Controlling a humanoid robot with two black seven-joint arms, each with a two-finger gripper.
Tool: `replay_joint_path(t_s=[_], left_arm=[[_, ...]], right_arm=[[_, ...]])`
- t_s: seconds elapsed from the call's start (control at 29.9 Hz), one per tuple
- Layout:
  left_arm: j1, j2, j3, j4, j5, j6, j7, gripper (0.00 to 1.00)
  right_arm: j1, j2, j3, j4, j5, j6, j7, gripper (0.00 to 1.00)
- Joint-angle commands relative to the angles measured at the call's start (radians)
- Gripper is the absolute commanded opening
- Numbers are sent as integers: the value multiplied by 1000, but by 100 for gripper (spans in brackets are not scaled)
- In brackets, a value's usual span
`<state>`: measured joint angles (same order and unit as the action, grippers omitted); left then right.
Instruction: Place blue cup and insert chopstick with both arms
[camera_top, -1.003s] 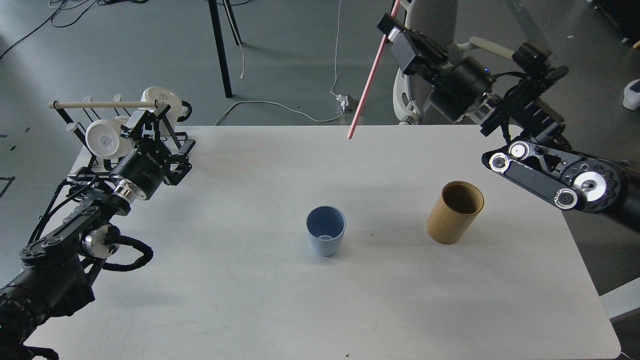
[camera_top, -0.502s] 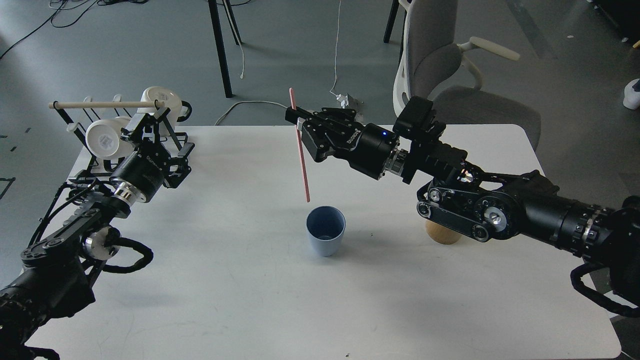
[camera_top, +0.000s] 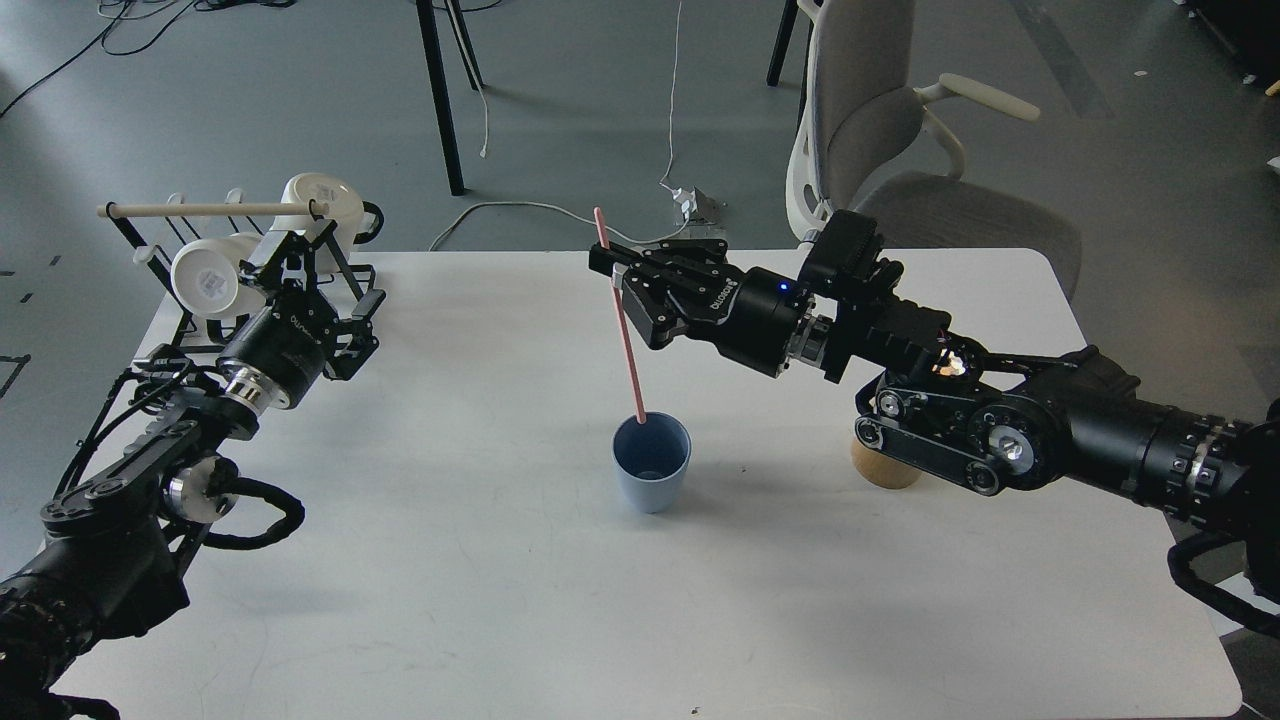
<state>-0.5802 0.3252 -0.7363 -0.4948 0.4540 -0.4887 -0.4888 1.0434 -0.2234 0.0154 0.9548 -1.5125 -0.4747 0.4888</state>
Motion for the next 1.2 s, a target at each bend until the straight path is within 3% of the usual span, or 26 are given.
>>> replay_joint_path(t_s=[0.0,0.47,0.64,0.74,0.77,0.8,0.84,1.0,1.17], left_arm=[[-1,-20,1,4,2,0,0,99],[-6,-26,5,21,0,0,0,99],[-7,-26,5,21,0,0,0,99],[-12,-25,5,21,0,0,0,99],[-15,-25,3,21,0,0,0,99],[-18,-25,3,21,0,0,0,99],[-24,-25,5,21,2,0,0,99],[-84,-25,5,21,3,0,0,99],[-156,-25,3,19,2,0,0,99]], right_arm=[[-5,-20,-2,16,0,1,0,0],[-60,-27,-57,22,0,5,0,5],[-66,-30,-52,21,2,4,0,27],[-69,-30,-40,22,9,4,0,50],[-69,-30,-37,24,17,4,0,66],[-69,-28,-34,25,21,4,0,88],[-71,-28,-28,25,23,4,0,100],[-83,-31,110,27,190,8,0,99],[-86,-95,265,33,714,50,0,99]])
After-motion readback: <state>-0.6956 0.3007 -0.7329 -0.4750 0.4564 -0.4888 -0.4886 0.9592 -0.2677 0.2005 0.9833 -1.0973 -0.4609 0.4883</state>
